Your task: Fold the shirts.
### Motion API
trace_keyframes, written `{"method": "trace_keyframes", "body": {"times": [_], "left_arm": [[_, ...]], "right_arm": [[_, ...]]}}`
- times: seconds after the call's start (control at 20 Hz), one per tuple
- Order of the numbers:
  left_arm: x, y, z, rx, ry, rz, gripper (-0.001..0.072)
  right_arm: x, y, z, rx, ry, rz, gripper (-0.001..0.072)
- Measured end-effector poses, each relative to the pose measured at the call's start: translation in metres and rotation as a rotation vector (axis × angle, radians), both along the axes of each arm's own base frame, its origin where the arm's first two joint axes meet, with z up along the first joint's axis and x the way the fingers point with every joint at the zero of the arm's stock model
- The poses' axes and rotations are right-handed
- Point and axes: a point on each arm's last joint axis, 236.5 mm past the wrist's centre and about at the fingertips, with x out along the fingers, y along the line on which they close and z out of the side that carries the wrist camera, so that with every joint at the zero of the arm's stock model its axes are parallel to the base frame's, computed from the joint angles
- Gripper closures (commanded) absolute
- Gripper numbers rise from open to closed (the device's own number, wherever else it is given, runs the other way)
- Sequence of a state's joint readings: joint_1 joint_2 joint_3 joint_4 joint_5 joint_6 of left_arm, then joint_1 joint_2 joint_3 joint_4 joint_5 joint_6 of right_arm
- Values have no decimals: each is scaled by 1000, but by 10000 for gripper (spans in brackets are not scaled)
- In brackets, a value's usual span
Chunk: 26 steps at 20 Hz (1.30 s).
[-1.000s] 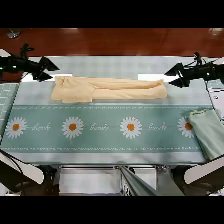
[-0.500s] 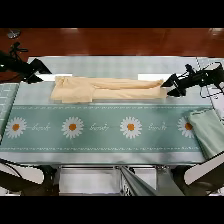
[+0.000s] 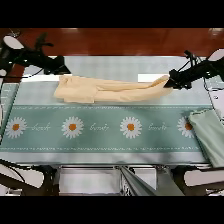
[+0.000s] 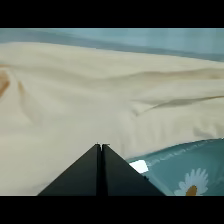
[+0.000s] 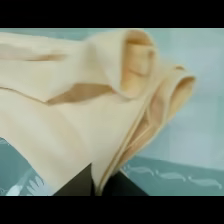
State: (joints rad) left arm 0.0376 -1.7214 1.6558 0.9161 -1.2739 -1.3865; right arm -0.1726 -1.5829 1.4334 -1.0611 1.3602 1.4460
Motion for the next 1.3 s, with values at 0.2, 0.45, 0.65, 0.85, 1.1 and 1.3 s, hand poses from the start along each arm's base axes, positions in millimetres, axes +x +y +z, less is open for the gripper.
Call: {"method": "trace_keyframes", "body": {"times": [0.2, 0.45, 0.65, 0.85, 1.1, 1.3], "left_arm": [[-20, -114, 1, -25, -64, -186, 672], [-88, -254, -37, -25, -29, -368, 672], [-156, -333, -77, -35, 48, -463, 671], [-198, -370, -87, -78, 110, -513, 671], [-114, -306, -35, -132, 64, -372, 671], [-33, -174, 53, -158, -71, -175, 671]], "right_arm": [[-45, 10, 68, -99, -202, 7, 689], [-83, 28, 129, -71, -372, -13, 689], [-93, 40, 147, -22, -415, -18, 689], [-94, 47, 156, 14, -443, -25, 689], [-95, 63, 160, 55, -444, 8, 689], [-78, 129, 163, 113, -446, 168, 689]]}}
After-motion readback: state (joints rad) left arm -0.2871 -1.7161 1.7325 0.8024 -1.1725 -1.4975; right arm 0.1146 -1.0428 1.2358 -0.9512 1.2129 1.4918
